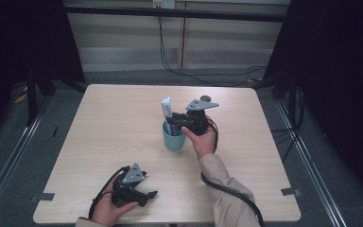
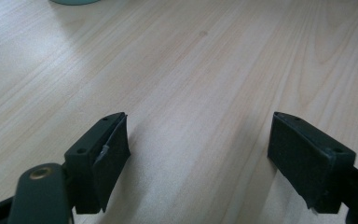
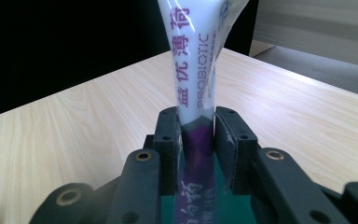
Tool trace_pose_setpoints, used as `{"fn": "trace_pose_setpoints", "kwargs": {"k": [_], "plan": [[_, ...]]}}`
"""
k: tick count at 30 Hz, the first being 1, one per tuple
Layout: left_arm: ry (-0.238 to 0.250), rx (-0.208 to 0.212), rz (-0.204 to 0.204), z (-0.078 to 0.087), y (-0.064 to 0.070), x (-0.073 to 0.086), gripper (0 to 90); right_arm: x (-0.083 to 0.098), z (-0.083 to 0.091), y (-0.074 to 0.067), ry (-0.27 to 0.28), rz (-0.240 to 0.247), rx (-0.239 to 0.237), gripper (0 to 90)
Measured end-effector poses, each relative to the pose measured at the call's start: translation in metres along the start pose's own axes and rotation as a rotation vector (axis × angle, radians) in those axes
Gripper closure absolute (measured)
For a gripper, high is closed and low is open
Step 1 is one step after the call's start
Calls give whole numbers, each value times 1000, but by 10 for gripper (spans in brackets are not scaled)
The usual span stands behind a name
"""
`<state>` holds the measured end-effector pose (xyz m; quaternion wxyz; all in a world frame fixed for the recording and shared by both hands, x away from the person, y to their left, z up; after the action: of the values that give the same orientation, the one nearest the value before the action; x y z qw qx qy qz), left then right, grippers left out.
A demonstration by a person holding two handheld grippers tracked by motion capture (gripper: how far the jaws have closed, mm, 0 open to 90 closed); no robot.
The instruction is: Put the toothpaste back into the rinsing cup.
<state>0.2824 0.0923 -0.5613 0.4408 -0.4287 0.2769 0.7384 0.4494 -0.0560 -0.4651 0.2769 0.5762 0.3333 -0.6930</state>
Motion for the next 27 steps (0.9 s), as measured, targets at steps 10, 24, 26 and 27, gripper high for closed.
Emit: {"fn": "trace_pose_setpoints", "kwargs": {"k": [10,24,26,27], "plan": [[0,0,0,0,0,0,201,0,1,-3,-17,10,-12,700],[1,0,0,0,0,0,201,5,2,-4,-69,35,4,507],[0,0,0,0,0,0,201,5,2,-4,-80,37,10,465],[-2,0,0,0,0,0,201,5,2,-5,-84,39,10,463]]}}
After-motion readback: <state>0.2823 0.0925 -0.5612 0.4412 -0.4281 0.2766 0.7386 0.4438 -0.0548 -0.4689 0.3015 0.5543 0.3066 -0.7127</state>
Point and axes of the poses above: each handheld gripper's, and its own axes: z roughly backward along the jaws, x roughly out of its underside, y roughly to its right, the point moved 8 cm from there along -z, roughly forward along the jaws, and after that the axes turned 14 degrees about y, right-handed, at the moved point
